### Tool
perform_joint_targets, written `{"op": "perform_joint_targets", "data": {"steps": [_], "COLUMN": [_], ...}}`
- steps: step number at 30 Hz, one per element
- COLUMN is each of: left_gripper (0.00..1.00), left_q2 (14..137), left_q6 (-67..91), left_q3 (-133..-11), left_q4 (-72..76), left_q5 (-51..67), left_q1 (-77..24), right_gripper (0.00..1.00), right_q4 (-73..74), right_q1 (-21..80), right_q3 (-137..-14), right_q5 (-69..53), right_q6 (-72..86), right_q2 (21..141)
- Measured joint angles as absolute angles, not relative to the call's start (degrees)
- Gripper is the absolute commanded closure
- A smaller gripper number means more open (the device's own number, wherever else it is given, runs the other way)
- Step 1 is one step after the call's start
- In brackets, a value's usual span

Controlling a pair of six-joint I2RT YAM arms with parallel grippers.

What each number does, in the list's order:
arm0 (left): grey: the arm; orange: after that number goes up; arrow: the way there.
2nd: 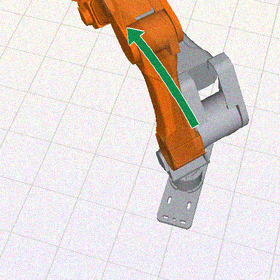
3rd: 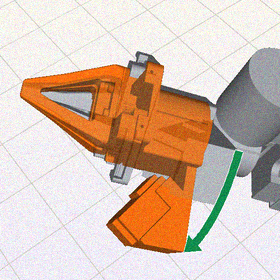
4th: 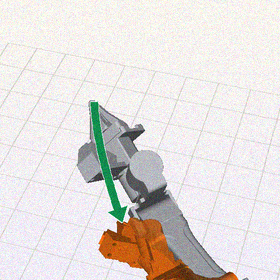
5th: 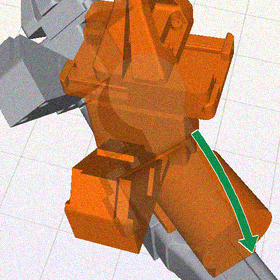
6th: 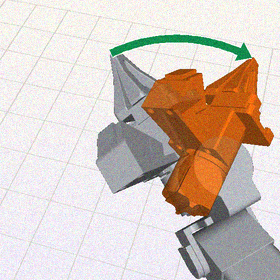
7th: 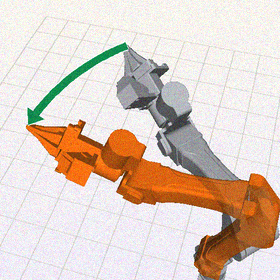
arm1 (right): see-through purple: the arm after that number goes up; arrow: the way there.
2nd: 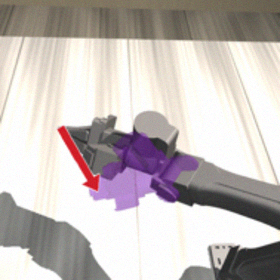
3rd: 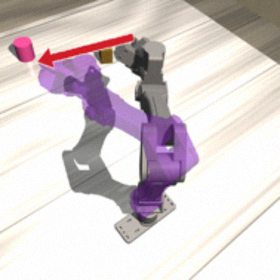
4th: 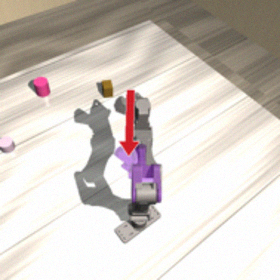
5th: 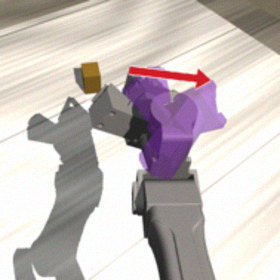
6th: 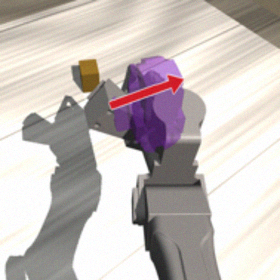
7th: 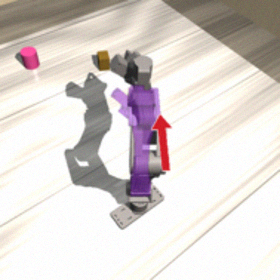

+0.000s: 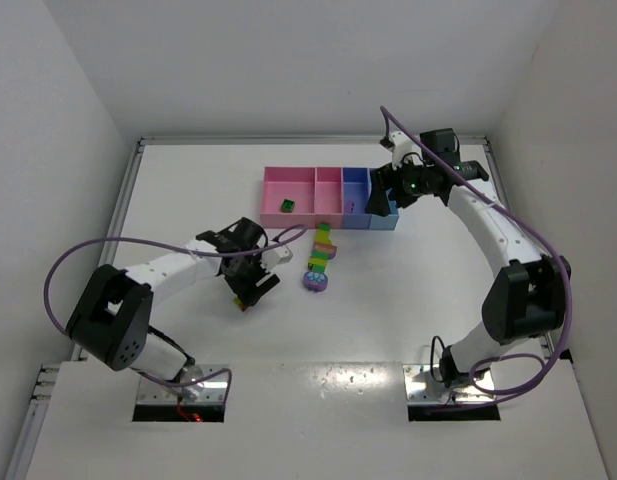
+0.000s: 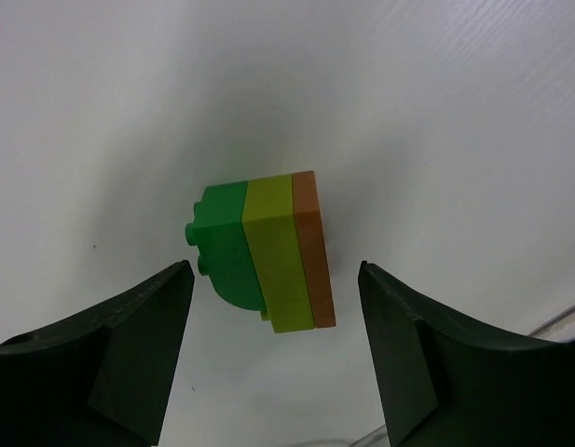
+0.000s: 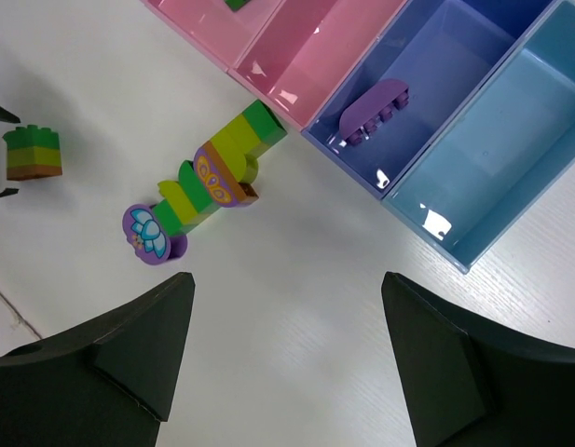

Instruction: Sort the legos into containers by color

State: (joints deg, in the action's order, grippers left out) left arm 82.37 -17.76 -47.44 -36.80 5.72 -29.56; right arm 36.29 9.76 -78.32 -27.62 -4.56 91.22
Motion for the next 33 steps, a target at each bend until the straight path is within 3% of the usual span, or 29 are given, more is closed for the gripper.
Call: {"op": "perform_joint_targets", "data": {"steps": [6, 17, 21, 27, 33], "left_gripper": [0.27, 0.75, 0.77, 0.77, 0.77], "left_q2": [84.8, 87.3, 85.4, 70.9, 70.1], "left_q6": [-17.6, -18.0, -17.4, -12.7, -6.7], "left_q3": [-47.4, -47.7, -47.7, -49.6, -57.0], "left_q4": [-36.7, -34.5, -32.4, -24.9, -19.6], "left_q5": [5.7, 6.3, 9.3, 16.9, 20.6], "left_q1": [-29.6, -27.9, -26.5, -26.0, -29.1], "right_gripper": [0.18, 0.18, 0.18, 0.18, 0.19], "right_q4": [36.3, 36.2, 35.2, 29.9, 25.3], "right_q1": [9.8, 9.8, 9.5, 10.5, 16.0], "right_q3": [-78.3, -75.7, -73.4, -70.4, -74.2], "right_q5": [-27.5, -27.5, -31.4, -42.3, -48.9], "right_q6": [-4.6, -4.0, 0.2, 12.0, 19.5], "right_q2": [91.2, 91.2, 90.9, 89.4, 91.9]}}
